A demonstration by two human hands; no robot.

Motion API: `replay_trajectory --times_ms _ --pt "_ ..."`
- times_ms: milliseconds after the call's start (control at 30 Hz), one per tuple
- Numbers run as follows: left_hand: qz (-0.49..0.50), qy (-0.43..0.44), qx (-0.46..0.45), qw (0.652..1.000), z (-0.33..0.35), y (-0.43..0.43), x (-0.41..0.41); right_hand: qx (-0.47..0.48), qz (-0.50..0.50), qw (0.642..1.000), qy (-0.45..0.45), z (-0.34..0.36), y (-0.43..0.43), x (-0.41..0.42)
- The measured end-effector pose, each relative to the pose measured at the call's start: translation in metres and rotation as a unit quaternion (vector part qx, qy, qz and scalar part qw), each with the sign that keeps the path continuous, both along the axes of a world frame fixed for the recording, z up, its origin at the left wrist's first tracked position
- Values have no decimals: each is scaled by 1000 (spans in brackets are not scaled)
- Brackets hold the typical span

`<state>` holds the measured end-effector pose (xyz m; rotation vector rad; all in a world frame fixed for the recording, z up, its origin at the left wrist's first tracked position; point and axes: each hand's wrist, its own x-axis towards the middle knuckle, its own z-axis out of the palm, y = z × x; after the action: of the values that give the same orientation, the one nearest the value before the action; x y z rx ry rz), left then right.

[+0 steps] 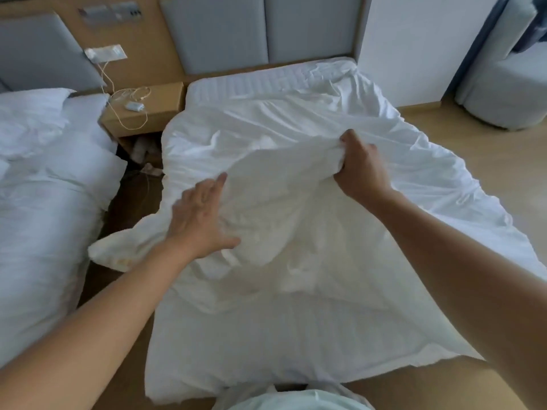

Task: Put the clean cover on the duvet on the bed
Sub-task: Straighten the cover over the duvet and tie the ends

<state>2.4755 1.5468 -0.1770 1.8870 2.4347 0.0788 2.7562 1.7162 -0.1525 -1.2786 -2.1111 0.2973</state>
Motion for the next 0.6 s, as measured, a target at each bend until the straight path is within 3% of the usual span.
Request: replay_trajectory --times_ms 67,167,300,400,500,600 --pt "-8 -61 9 998 -14 20 33 7 23 1000 -18 -2 -12 -7" --pt "46 -74 -45 995 -48 43 47 18 17 999 -34 -5 -24 -13" --pt "53 -92 -75 992 -90 33 -1 24 -3 998 -61 -5 -31 -5" --pt "10 -153 -102 983 -105 26 -29 44 -10 997 -64 -7 -33 -2" --pt "-17 -85 -146 986 -127 17 -35 49 -10 998 -48 -11 -33 -7" --pt "23 -9 -253 967 -160 1 -43 47 -4 997 -55 -17 -27 -13"
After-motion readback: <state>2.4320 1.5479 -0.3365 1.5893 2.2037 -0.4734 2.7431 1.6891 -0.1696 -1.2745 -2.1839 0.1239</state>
